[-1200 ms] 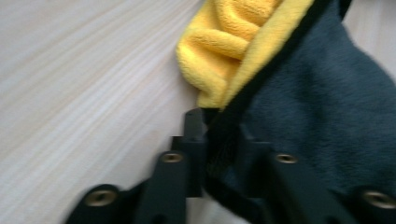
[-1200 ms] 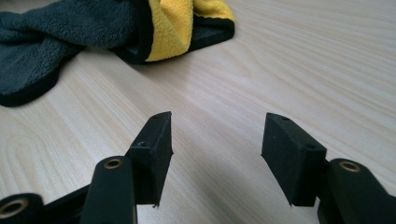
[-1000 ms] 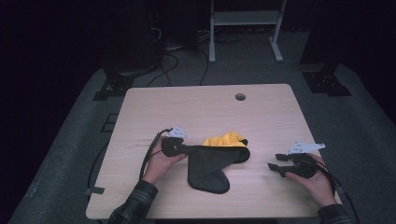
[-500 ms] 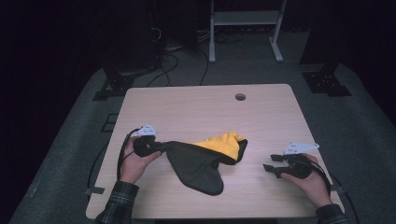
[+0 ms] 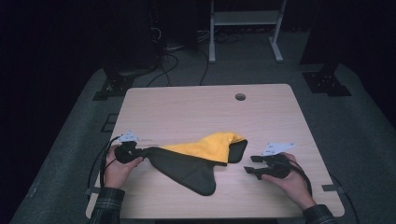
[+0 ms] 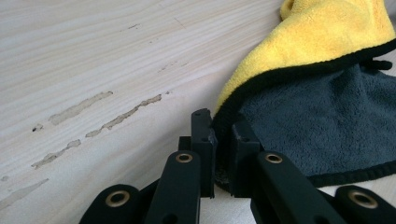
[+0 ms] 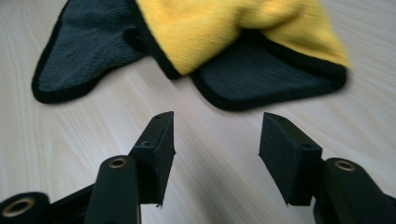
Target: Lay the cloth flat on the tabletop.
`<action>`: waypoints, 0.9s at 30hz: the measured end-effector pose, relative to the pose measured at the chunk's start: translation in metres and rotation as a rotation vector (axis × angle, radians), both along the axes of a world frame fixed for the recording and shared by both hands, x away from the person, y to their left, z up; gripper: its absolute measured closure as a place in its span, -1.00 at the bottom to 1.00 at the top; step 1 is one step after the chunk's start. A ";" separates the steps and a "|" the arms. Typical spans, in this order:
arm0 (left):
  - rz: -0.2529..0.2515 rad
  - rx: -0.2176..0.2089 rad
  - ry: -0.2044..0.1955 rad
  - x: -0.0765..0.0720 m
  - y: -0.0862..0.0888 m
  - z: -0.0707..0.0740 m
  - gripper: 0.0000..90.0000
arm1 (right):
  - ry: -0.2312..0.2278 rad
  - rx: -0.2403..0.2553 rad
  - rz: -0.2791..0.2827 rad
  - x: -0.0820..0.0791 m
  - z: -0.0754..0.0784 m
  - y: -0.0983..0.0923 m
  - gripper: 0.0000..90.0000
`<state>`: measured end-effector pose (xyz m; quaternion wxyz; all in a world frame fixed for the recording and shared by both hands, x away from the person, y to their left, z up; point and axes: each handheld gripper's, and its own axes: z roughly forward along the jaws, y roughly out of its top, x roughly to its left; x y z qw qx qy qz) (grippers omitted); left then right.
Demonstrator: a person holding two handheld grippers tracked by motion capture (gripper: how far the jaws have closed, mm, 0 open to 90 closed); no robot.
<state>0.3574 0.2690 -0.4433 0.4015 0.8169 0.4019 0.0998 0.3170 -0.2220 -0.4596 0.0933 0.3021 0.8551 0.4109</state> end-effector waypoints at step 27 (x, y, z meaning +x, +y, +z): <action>-0.050 0.002 0.010 0.000 -0.013 -0.003 0.85 | -0.104 0.019 -0.002 0.021 0.049 0.053 0.83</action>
